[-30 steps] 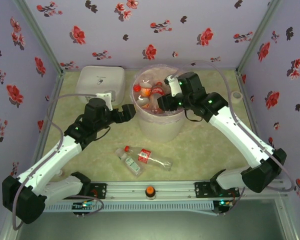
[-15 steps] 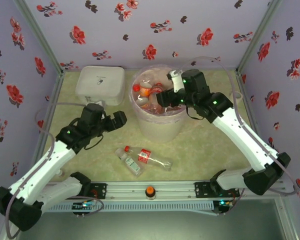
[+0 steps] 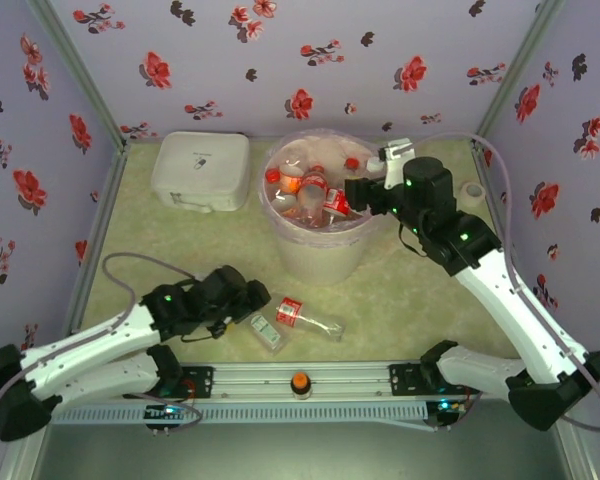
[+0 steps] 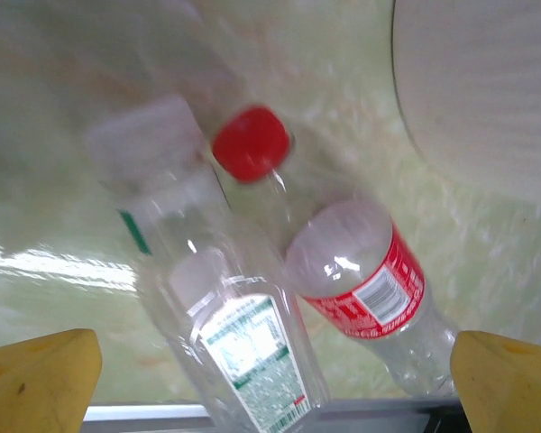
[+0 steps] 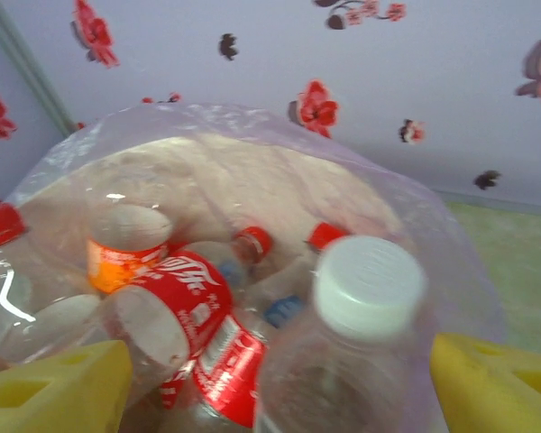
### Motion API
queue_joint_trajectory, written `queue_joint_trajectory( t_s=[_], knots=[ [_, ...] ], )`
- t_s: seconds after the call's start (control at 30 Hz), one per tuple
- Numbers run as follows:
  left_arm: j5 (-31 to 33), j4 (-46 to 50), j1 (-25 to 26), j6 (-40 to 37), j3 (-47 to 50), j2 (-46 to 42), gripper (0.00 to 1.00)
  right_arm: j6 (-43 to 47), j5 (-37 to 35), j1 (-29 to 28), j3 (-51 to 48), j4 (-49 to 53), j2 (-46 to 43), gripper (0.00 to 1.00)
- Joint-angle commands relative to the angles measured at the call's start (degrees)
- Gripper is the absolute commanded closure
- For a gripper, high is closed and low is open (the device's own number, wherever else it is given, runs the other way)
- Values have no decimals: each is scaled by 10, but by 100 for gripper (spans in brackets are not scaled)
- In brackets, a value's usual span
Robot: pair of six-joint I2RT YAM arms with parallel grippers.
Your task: Put the plastic bottles in the bin
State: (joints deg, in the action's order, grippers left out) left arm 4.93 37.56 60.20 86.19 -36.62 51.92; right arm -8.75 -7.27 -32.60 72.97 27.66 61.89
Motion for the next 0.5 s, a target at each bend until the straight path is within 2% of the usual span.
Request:
queue_joint_trajectory(
  t_s=[0.0, 0.27, 0.47],
  knots=[
    [10, -81, 46, 99, 17, 54, 0, -18, -27, 18, -15, -15, -25, 14],
    [8, -143, 91, 145, 21, 168, 2, -6, -32, 32, -13, 12, -36, 14],
    [2, -165, 92, 159, 38, 194, 12, 1, -37, 43, -16, 25, -44, 13]
  ],
)
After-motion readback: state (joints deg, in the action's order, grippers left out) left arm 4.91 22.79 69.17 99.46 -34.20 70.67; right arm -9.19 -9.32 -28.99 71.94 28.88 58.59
